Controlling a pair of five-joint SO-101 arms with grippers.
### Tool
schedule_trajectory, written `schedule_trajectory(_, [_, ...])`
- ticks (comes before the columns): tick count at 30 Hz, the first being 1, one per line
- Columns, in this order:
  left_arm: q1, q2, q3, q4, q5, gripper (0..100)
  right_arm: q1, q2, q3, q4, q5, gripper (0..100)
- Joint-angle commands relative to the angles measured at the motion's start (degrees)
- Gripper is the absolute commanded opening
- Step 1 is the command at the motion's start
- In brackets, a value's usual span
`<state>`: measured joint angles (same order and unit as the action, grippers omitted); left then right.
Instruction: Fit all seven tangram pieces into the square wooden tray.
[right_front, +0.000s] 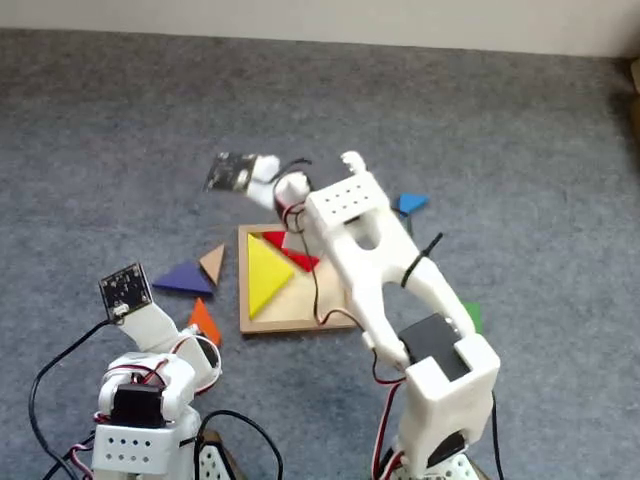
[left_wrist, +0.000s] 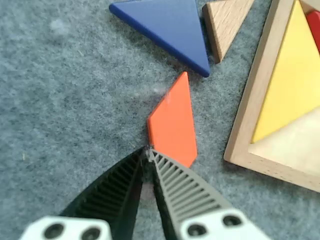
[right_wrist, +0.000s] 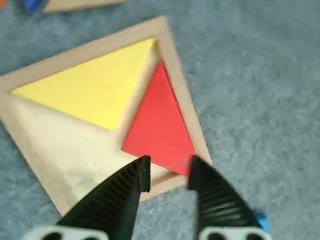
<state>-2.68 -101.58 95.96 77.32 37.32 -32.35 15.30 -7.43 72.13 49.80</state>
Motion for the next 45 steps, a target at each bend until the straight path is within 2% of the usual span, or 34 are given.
schedule_trajectory(1, [1.10, -3.03, 1.27, 2.02, -0.09, 1, 2.15, -2.51, -1.89, -0.92, -3.08, 4.4])
schedule_trajectory(9, [1.10, -3.03, 1.27, 2.02, -0.09, 1, 3.38, 5.58, 0.75, -8.84, -8.00, 4.2])
schedule_trajectory(19, [1.10, -3.03, 1.27, 2.02, -0.09, 1, -2.77, 10.59, 0.66, -9.27, -11.25, 4.2])
schedule_trajectory(25, [1.10, -3.03, 1.27, 2.02, -0.09, 1, -2.68, 10.24, -0.57, -8.66, -12.66, 4.1])
schedule_trajectory(32, [1.10, -3.03, 1.27, 2.02, -0.09, 1, 1.54, 1.36, -6.55, 3.21, -12.66, 4.1])
schedule_trajectory(39, [1.10, -3.03, 1.27, 2.02, -0.09, 1, 7.34, -11.21, -6.64, 12.79, -12.66, 4.1])
schedule_trajectory(45, [1.10, -3.03, 1.27, 2.02, -0.09, 1, 13.23, -15.34, -6.64, 22.90, -13.45, 4.1])
